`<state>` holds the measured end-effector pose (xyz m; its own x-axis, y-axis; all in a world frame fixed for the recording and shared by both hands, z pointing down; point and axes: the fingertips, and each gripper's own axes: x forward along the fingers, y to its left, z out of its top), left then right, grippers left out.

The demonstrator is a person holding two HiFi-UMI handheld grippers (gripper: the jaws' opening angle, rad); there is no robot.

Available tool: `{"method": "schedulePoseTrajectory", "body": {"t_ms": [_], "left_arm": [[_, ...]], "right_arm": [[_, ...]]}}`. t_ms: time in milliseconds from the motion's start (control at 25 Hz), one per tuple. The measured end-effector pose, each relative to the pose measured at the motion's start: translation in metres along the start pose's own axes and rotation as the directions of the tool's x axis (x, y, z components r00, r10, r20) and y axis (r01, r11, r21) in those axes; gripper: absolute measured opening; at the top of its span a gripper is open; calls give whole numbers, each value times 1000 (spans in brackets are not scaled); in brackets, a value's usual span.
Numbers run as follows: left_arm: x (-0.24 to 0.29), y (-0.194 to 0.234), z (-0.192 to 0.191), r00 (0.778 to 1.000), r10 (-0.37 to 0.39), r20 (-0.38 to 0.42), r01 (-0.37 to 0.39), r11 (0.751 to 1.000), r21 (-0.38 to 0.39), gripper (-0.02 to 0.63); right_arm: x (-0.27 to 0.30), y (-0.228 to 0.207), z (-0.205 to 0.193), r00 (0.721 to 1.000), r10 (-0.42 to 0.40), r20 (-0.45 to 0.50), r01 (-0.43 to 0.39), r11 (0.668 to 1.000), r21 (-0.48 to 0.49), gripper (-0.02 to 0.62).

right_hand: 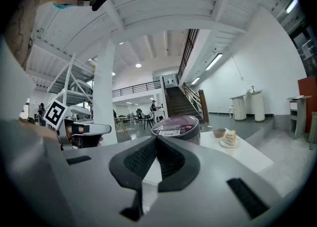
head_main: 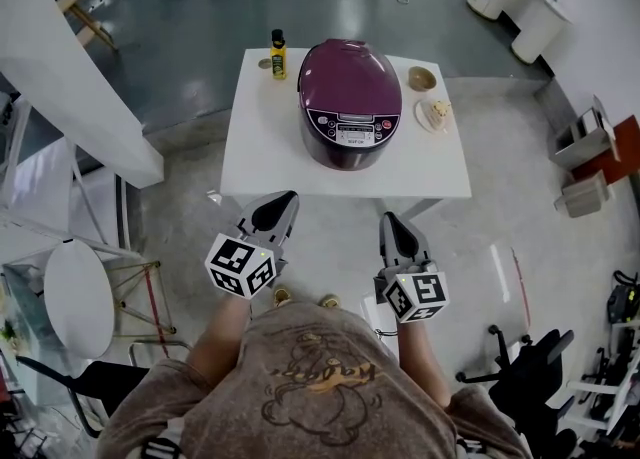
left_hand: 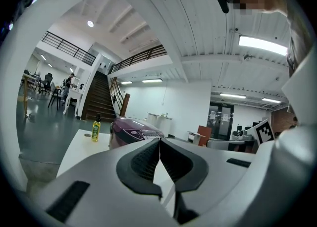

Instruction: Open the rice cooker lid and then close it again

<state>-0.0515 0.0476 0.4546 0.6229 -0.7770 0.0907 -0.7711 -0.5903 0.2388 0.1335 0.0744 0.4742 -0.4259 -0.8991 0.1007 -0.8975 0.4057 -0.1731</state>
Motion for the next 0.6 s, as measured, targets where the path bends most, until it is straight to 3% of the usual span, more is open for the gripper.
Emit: {"method": "schedulePoseTrajectory", "body": {"t_ms": [600], "left_arm": [[-2, 5, 5, 1000, 3, 9, -2, 999, -34, 23]], "right_arm": [[8, 10, 0, 1000, 22, -5, -22, 1000, 13, 2]]}}
